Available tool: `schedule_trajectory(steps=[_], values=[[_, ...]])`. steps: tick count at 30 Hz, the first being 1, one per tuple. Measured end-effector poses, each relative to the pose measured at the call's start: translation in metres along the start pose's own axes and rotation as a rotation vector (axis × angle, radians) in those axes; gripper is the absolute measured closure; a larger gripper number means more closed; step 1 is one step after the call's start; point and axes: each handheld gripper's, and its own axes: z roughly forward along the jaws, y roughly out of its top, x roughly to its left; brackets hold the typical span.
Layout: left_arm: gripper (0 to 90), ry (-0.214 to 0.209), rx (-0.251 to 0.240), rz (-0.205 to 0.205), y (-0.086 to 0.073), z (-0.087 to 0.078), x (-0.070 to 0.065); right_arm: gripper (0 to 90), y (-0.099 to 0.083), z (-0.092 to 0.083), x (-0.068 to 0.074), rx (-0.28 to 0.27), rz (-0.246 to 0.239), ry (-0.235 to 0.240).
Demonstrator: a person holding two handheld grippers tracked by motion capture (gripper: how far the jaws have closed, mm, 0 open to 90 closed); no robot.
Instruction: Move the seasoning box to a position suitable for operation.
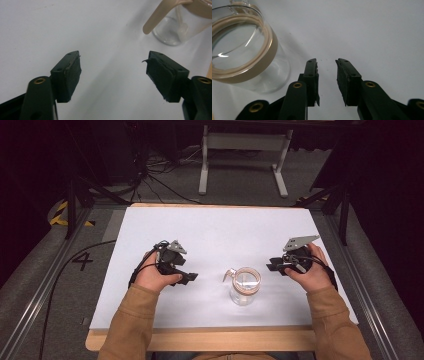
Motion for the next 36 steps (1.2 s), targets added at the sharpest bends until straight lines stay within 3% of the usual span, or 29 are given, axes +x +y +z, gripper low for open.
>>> schedule_trajectory(steps=[4, 6, 12, 18, 20, 21, 24, 27, 28, 36], values=[[38.7, -0.006, -0.017, -0.004, 0.003, -0.002, -0.004, 69.2, -0.003, -0.006, -0.002, -0.033, 0.019, 0.028], [40.1, -0.004, -0.054, -0.007, 0.006, -0.005, -0.005, 68.0, -0.005, -0.007, -0.003, -0.041, 0.021, 0.030], [54.0, -0.053, -0.118, -0.020, 0.014, -0.006, -0.008, 67.4, -0.014, -0.012, -0.004, -0.039, 0.037, 0.028], [67.2, -0.159, -0.130, 0.061, 0.027, 0.000, -0.020, 67.4, -0.023, -0.025, -0.001, -0.057, 0.057, 0.013], [73.0, -0.166, -0.126, 0.072, 0.029, 0.001, -0.021, 67.3, -0.025, -0.026, 0.000, -0.056, 0.058, 0.012], [73.0, -0.173, -0.121, 0.079, 0.031, 0.004, -0.023, 67.3, -0.026, -0.026, 0.001, -0.054, 0.058, 0.010], [89.3, -0.206, -0.056, 0.125, 0.036, 0.012, -0.027, 68.7, -0.031, -0.026, 0.003, -0.048, 0.066, 0.020], [90.0, -0.245, 0.037, 0.183, 0.038, 0.026, -0.033, 70.0, -0.035, -0.028, 0.004, -0.040, 0.072, 0.027], [90.0, -0.257, 0.056, 0.185, 0.039, 0.030, -0.035, 70.3, -0.036, -0.029, 0.004, -0.042, 0.074, 0.028], [90.0, -0.293, 0.109, 0.208, 0.040, 0.055, -0.045, 70.5, -0.039, -0.031, 0.004, -0.047, 0.082, 0.032]])
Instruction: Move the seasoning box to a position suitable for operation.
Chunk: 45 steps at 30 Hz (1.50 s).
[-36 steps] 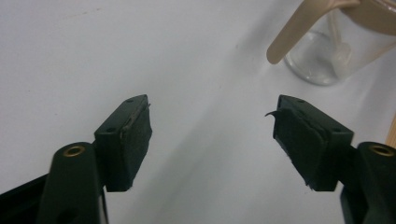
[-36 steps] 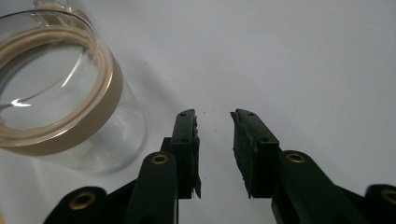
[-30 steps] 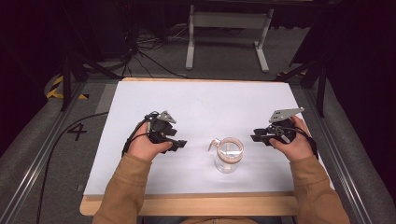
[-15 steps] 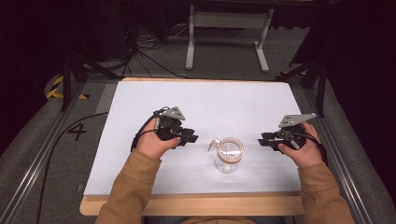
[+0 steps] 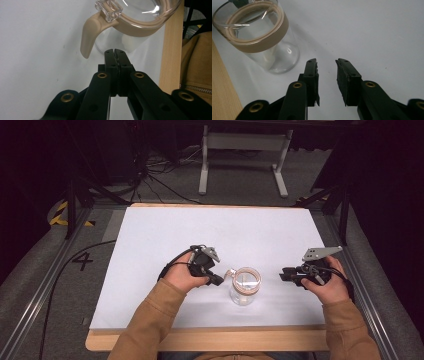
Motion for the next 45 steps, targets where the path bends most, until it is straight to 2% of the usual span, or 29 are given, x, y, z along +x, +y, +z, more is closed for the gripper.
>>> schedule_trajectory(steps=[2, 5, 9, 13, 17, 20, 22, 30, 33, 41, 45], values=[[90.0, -0.005, 0.006, -0.008, 0.000, 0.003, -0.001, 70.5, 0.000, 0.001, 0.001, 0.003, 0.002, 0.001], [90.0, -0.014, 0.029, 0.004, 0.002, 0.012, 0.000, 70.5, 0.000, 0.004, 0.001, 0.006, -0.006, 0.006], [90.0, -0.003, 0.029, -0.006, 0.002, 0.019, 0.002, 70.5, 0.000, 0.008, 0.002, 0.010, -0.017, 0.018], [90.0, 0.010, 0.018, -0.031, 0.000, 0.018, 0.006, 70.5, 0.000, 0.009, 0.002, 0.008, -0.017, 0.023], [90.0, 0.021, 0.005, -0.031, 0.000, 0.017, 0.009, 70.5, -0.001, 0.008, 0.002, -0.003, -0.019, 0.023], [90.0, 0.020, 0.003, -0.034, 0.000, 0.016, 0.011, 70.5, -0.001, 0.007, 0.003, -0.007, -0.019, 0.026], [90.0, 0.018, -0.002, -0.052, 0.000, 0.016, 0.012, 70.5, -0.002, 0.007, 0.004, -0.007, -0.021, 0.024], [90.0, 0.019, -0.008, -0.049, 0.003, 0.015, 0.018, 70.5, -0.006, 0.006, 0.006, -0.001, -0.017, 0.021], [90.0, 0.061, -0.009, -0.063, 0.005, 0.015, 0.021, 70.5, -0.010, 0.005, 0.008, -0.003, -0.014, 0.012], [90.0, 0.092, -0.022, -0.068, 0.013, 0.020, 0.026, 70.5, -0.018, 0.001, 0.011, 0.008, 0.005, 0.005], [90.0, 0.119, -0.027, -0.052, 0.017, 0.022, 0.026, 70.5, -0.021, 0.000, 0.013, 0.014, 0.007, 0.001]])
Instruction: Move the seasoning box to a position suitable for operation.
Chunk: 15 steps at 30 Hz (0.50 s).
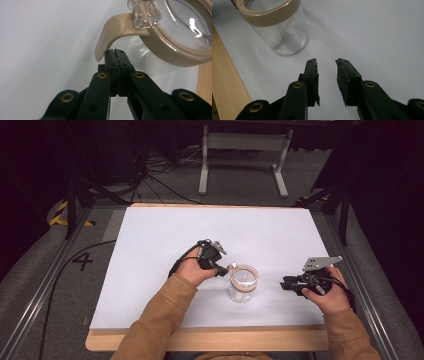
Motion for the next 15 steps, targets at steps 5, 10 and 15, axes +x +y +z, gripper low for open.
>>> schedule_trajectory(steps=[5, 10, 15], values=[[90.0, 0.023, -0.022, 0.008, 0.002, 0.004, -0.001, 71.0, -0.003, 0.001, 0.002, 0.006, 0.008, -0.003], [90.0, 0.015, -0.032, -0.009, 0.000, -0.005, -0.002, 73.4, -0.001, 0.003, 0.003, 0.003, 0.003, 0.007], [90.0, 0.027, -0.055, -0.032, -0.007, -0.021, -0.001, 87.1, 0.005, 0.009, 0.004, -0.011, 0.010, 0.027]])
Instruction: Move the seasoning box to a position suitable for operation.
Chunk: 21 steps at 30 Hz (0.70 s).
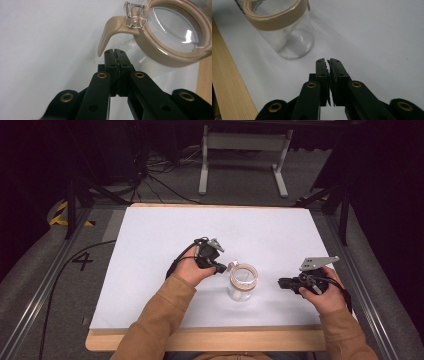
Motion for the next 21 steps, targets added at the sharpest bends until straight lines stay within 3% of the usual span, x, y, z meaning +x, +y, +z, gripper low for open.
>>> schedule_trajectory(steps=[3, 4, 13, 18, 21], values=[[90.0, 0.015, -0.009, -0.012, -0.004, -0.008, 0.001, 87.5, 0.003, 0.008, 0.002, 0.014, -0.014, 0.013], [90.0, 0.021, -0.011, -0.018, -0.007, -0.013, 0.002, 88.0, 0.008, 0.020, 0.005, 0.028, -0.041, 0.030], [90.0, 0.070, -0.052, -0.079, -0.027, -0.040, 0.008, 89.7, 0.020, 0.061, 0.015, 0.093, -0.103, 0.089], [90.0, 0.086, -0.058, -0.092, -0.034, -0.047, 0.009, 90.0, 0.025, 0.068, 0.019, 0.142, -0.132, 0.070], [90.0, 0.089, -0.059, -0.096, -0.035, -0.047, 0.010, 90.0, 0.026, 0.069, 0.020, 0.146, -0.131, 0.088]])
